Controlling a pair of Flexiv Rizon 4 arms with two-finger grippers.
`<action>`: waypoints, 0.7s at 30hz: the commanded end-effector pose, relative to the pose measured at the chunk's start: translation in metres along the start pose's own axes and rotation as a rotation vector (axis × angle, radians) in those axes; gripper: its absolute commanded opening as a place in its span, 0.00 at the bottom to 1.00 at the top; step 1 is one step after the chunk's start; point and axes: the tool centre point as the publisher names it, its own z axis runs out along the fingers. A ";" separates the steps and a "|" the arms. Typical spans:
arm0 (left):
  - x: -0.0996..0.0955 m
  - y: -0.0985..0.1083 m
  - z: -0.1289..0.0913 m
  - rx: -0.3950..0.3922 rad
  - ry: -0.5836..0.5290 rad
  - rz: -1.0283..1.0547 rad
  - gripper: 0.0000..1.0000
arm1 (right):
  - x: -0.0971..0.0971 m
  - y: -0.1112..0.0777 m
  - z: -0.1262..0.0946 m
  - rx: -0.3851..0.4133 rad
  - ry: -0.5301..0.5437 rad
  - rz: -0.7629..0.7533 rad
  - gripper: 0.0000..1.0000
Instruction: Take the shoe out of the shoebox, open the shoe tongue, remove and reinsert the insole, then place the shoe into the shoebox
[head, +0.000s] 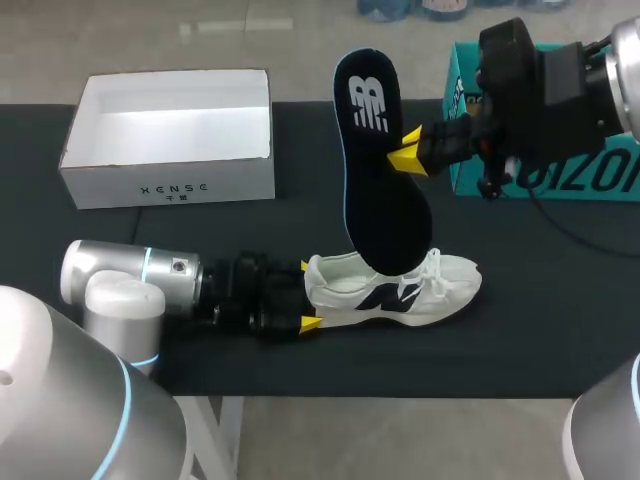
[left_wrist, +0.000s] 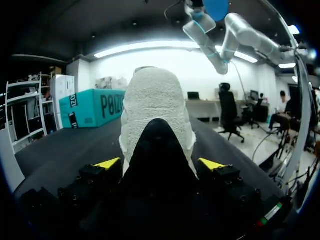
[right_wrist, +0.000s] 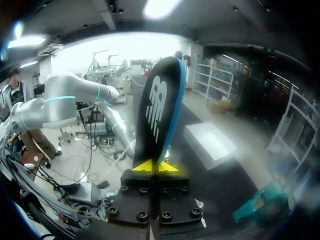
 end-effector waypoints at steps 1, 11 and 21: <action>-0.001 -0.004 -0.006 -0.035 -0.012 0.043 1.00 | -0.001 0.000 0.003 0.000 0.000 0.000 0.00; 0.001 -0.001 -0.026 -0.152 0.001 0.105 1.00 | -0.001 0.000 0.003 0.000 0.000 0.000 0.00; -0.002 -0.013 -0.071 -0.435 0.036 0.158 1.00 | -0.001 0.000 0.003 0.000 0.000 0.000 0.00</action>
